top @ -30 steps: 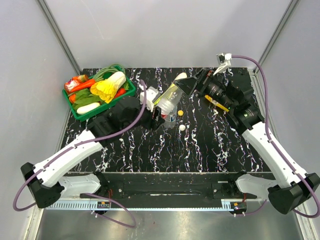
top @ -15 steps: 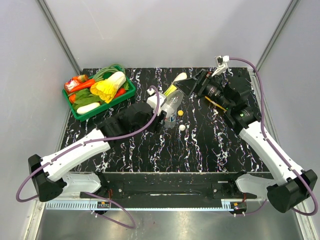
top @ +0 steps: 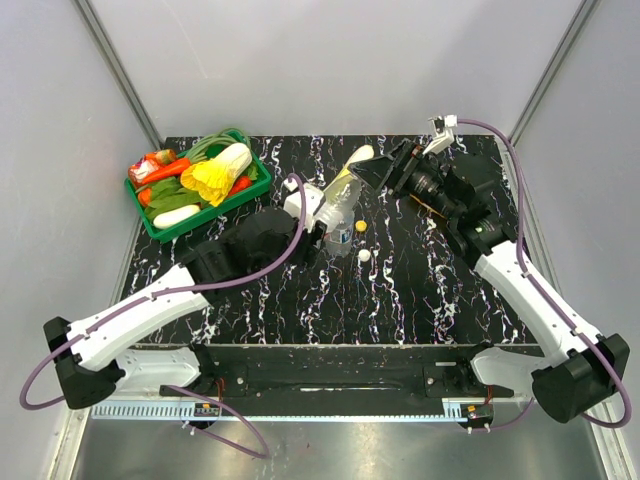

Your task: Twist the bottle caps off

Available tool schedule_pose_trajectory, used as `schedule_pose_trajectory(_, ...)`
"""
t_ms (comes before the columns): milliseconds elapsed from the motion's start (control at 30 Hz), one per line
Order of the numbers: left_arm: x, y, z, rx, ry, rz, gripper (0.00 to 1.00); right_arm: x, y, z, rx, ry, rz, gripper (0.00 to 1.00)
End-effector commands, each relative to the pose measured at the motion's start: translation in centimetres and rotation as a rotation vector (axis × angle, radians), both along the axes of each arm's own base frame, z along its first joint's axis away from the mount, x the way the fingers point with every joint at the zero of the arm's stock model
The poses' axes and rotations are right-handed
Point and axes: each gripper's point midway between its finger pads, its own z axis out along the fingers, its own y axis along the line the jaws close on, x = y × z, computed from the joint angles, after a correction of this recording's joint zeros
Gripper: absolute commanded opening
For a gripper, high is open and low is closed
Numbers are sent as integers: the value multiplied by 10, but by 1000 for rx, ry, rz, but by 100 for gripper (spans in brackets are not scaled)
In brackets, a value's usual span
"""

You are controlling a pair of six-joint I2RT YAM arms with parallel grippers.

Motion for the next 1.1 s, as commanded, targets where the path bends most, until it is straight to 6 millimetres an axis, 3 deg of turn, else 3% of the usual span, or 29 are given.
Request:
schedule_pose_trajectory(0, 9, -8, 23, -27, -52, 21, 47, -7, 7, 19, 96, -44, 65, 86)
schedule_pose_trajectory(400, 11, -16, 16, -2, -42, 14, 47, -11, 10, 18, 128, -23, 97, 72)
schedule_pose_trajectory(633, 8, -16, 11, 9, -32, 8, 46, -9, 11, 15, 135, -13, 104, 57)
schedule_pose_trajectory(767, 6, -15, 9, 14, -25, 8, 46, -10, 8, 16, 143, -23, 114, 58)
schedule_pose_trajectory(967, 3, -12, 10, 11, -29, 7, 46, -7, 5, 17, 138, -27, 118, 70)
schedule_pose_trajectory(1067, 3, -12, 9, 12, -27, 6, 45, -7, 4, 17, 138, -27, 118, 65)
